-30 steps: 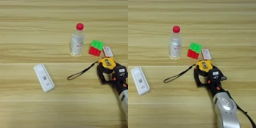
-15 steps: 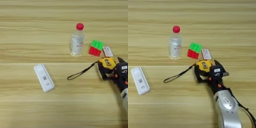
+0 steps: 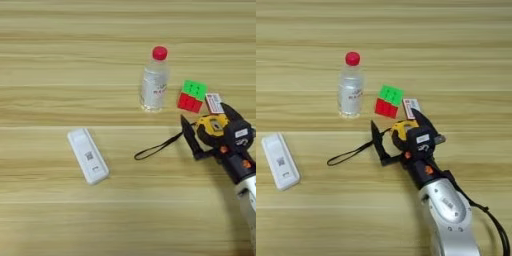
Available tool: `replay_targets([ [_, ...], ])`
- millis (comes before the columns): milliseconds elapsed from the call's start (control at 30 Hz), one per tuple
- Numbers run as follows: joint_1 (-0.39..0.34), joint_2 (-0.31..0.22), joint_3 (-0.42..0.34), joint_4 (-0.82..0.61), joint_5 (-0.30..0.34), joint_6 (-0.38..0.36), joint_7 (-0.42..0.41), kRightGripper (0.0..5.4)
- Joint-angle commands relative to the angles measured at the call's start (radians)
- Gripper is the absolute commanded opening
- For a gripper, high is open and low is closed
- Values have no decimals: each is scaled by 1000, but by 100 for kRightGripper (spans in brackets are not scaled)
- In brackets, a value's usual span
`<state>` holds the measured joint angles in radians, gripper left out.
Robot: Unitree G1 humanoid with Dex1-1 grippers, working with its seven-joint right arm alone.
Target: Move the objects on the table
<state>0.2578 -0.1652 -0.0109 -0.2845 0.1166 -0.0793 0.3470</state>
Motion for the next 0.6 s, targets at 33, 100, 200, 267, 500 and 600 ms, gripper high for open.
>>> replay_targets([
  [33,-26,9,91,-72,12,15,33,538],
  [100,-34,19,136,-68,19,33,51,538],
  [200,-59,38,199,-34,14,47,74,538],
  [267,-74,48,243,-3,8,58,91,538],
  [500,-125,74,353,107,-5,80,139,538],
  [600,-137,78,391,138,-14,71,160,538],
])
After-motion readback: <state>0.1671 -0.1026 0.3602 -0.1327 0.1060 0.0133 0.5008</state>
